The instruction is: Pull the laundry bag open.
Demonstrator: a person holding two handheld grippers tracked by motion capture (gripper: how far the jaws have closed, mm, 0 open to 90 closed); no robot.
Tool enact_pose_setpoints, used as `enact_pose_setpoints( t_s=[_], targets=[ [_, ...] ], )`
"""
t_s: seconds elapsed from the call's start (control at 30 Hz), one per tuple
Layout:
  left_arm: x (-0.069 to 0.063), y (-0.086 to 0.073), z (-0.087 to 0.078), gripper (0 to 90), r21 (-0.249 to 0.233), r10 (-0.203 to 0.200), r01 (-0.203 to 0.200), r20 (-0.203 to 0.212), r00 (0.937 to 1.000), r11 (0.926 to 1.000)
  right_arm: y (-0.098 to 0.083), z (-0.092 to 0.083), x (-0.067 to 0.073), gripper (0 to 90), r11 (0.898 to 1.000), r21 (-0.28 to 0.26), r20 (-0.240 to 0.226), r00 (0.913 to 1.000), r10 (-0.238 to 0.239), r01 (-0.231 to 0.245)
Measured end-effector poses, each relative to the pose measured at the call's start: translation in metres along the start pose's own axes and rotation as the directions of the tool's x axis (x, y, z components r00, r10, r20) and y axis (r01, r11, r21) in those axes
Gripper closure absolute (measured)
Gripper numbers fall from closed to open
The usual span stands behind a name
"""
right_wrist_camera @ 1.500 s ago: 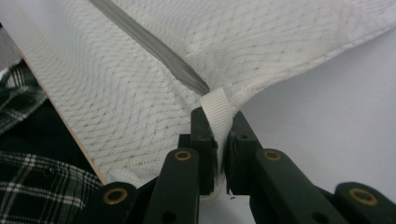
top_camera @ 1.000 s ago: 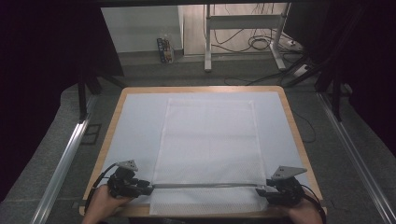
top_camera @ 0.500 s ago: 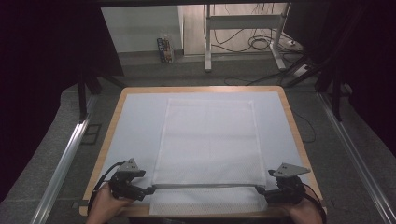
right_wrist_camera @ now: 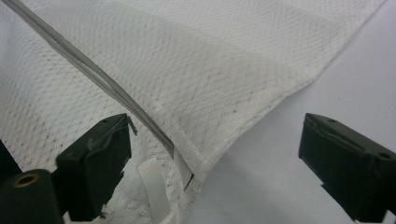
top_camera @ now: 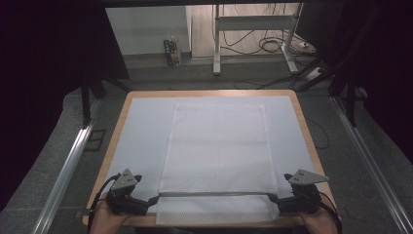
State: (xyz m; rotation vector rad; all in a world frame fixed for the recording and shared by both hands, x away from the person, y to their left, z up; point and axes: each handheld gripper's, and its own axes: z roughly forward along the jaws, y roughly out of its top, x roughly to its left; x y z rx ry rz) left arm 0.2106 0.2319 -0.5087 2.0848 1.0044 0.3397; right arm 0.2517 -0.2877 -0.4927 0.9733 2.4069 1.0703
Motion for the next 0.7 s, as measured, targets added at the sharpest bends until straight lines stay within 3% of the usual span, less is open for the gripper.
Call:
enact_pose_setpoints(
  t_s=[0.13,0.27,0.53,0.7],
  targets=[
    [-0.001,-0.010,-0.006,1.1,-0.009,-0.016,0.016,-0.037,0.9992,0.9998,-0.002,-0.001,0.000,3.8,1.000,0.001,-0.001,0.9999,0.016,-0.016],
    [0.002,-0.019,-0.010,0.3,-0.028,-0.042,0.041,-0.046,0.9980,0.9988,-0.006,-0.003,0.000,0.7,0.999,0.010,0.001,0.9990,0.044,-0.044],
    [0.005,-0.034,-0.009,0.0,0.016,-0.062,0.064,-0.088,0.9942,0.9978,-0.013,-0.002,-0.004,0.0,0.997,0.036,-0.010,0.9974,0.071,-0.070],
    [0.007,-0.034,-0.007,0.1,0.022,-0.078,0.080,-0.083,0.9935,0.9965,-0.013,-0.001,-0.005,0.0,0.998,0.034,-0.013,0.9980,0.062,-0.061]
  ],
)
